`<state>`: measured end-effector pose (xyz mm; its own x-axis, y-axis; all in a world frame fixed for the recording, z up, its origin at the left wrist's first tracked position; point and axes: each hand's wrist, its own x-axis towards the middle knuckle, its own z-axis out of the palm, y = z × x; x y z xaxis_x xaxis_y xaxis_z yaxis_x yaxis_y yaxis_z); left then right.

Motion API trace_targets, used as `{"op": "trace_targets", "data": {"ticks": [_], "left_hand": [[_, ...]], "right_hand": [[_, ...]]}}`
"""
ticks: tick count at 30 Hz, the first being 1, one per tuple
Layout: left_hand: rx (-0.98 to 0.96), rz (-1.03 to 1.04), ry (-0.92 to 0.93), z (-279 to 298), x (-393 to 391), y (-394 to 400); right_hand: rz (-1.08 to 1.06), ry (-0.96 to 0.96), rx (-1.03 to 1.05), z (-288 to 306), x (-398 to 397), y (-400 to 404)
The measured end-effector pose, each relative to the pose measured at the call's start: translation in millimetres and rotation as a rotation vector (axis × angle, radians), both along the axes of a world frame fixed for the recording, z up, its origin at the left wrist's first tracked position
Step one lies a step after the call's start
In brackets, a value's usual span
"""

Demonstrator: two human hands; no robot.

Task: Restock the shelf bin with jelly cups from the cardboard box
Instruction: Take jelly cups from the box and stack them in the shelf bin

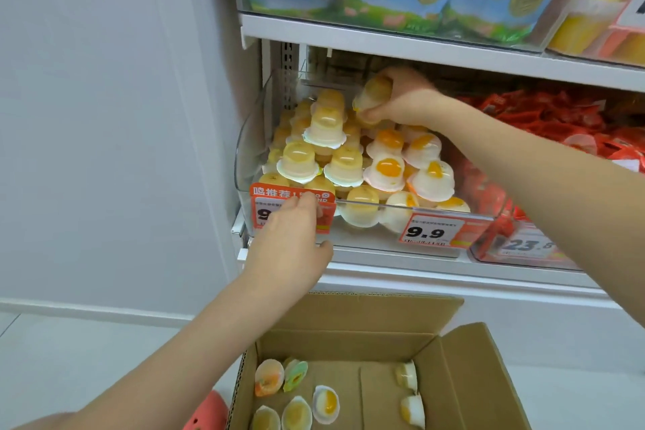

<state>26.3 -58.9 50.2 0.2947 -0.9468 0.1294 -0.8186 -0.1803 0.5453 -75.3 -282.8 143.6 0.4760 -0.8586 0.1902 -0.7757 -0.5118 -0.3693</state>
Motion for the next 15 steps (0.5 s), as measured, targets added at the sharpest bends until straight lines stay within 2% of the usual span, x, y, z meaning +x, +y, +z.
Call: {"op": "trace_targets", "data": {"ticks": [4, 9, 13, 15], "left_hand": [[0.002, -0.005, -0.018, 1, 0, 0], [-0.011, 0.001, -0.042, 0, -1, -1], [-0.031, -0.002, -0.072, -2, -2, 1], [-0.048, -0.015, -0.086, -3, -3, 3]], "right_hand": [[0.071, 0.25, 0.061, 0, 6, -17], [0.084, 0.327, 0.08, -3, 6, -29], [0.082, 0.325, 0.094, -2, 4, -27], [0.079, 0.196, 0.068, -2, -4, -13]]}}
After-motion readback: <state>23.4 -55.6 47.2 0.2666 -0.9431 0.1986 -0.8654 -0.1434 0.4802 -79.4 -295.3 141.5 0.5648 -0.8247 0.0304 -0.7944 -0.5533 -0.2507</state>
